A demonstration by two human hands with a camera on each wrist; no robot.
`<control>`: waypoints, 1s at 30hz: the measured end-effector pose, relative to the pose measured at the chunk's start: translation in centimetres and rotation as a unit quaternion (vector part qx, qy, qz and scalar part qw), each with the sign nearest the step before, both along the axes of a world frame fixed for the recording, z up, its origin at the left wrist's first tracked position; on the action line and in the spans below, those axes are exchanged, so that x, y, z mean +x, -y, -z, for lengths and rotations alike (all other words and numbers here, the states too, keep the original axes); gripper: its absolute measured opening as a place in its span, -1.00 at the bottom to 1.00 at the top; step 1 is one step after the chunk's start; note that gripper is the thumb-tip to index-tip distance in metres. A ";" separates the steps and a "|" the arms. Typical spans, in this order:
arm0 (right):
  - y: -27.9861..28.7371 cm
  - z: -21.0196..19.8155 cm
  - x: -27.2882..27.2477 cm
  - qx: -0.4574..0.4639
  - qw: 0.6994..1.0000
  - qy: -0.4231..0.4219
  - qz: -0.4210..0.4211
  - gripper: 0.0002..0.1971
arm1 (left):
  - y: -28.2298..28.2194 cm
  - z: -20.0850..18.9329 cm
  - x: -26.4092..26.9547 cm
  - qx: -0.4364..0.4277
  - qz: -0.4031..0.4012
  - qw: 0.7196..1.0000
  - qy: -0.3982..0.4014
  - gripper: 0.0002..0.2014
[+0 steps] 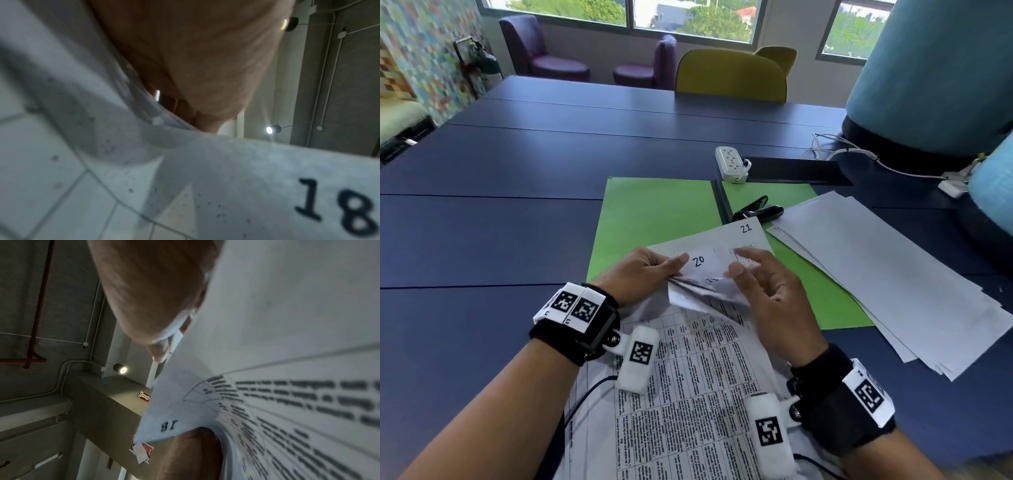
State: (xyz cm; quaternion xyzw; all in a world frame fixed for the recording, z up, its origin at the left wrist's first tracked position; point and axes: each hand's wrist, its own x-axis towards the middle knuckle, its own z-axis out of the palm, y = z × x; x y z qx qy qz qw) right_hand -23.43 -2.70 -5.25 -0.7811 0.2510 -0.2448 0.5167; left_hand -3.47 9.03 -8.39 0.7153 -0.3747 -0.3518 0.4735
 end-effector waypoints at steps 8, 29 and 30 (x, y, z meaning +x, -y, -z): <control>0.6 1.3 0.4 0.014 0.999 -0.031 -0.007 -0.42 | 0.3 0.7 -0.4 -0.078 -0.062 0.995 -0.023 -0.81; 0.3 1.0 0.4 -0.108 0.981 -0.157 0.045 -0.26 | 0.1 0.1 -0.7 -0.062 -0.079 0.995 -0.008 -0.52; 0.3 1.0 0.5 -0.107 0.980 -0.160 0.045 -0.26 | 0.1 0.1 -0.8 -0.066 -0.083 0.994 -0.024 -0.53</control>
